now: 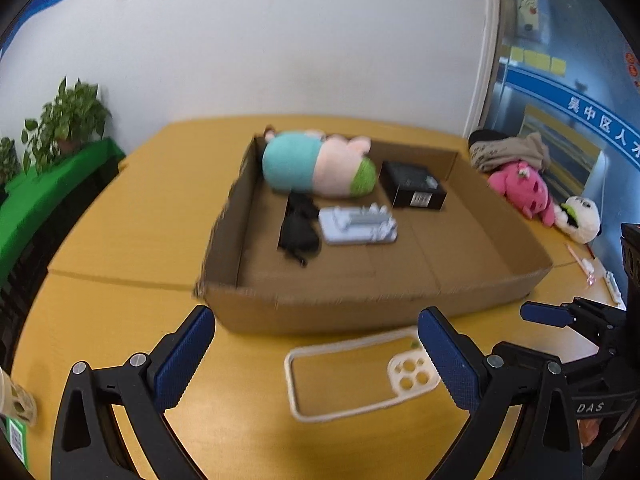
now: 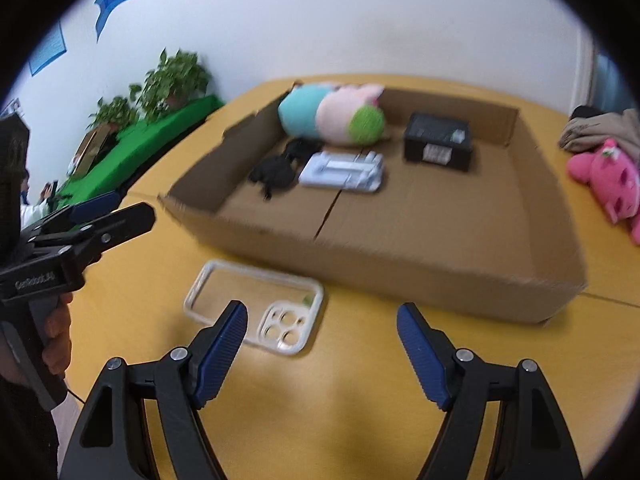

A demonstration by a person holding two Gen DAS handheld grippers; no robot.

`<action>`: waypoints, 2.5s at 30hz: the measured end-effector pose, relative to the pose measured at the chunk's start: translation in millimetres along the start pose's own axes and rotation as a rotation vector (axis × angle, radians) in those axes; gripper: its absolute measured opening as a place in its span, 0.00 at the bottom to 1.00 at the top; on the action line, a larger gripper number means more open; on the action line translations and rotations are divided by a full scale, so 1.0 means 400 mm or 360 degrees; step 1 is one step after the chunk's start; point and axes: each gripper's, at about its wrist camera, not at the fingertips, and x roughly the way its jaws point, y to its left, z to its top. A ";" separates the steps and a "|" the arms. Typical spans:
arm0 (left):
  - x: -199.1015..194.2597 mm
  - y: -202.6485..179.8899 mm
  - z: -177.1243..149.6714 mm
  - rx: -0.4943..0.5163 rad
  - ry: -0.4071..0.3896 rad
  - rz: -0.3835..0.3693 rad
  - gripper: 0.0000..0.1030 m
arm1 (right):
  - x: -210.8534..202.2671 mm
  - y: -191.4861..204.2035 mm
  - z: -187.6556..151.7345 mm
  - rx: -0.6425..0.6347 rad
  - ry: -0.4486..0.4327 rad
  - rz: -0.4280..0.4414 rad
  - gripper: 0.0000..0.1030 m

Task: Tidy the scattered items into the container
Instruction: 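Withdraw the left gripper and move it toward the clear phone case, then close the left gripper on the rim of the clear phone case, then lift the phone case with the left gripper and carry it over the cardboard box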

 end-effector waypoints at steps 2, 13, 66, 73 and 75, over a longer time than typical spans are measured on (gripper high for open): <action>0.033 0.014 -0.022 -0.0019 0.0075 -0.0007 0.99 | 0.035 0.006 -0.014 0.0011 0.0037 0.0027 0.74; 0.181 0.071 -0.104 -0.0187 0.0410 -0.0115 0.51 | 0.180 0.012 -0.055 0.0049 0.0197 -0.0086 0.45; 0.057 -0.188 0.331 0.0185 -0.0023 -0.0330 0.06 | -0.147 -0.210 0.191 0.0219 -0.0448 -0.0276 0.07; 0.120 -0.175 0.315 0.0167 0.0048 -0.0321 0.06 | -0.088 -0.230 0.193 0.0238 -0.0373 -0.0256 0.07; 0.144 -0.171 0.309 0.0163 0.0078 -0.0322 0.06 | -0.065 -0.236 0.192 0.0247 -0.0341 -0.0250 0.07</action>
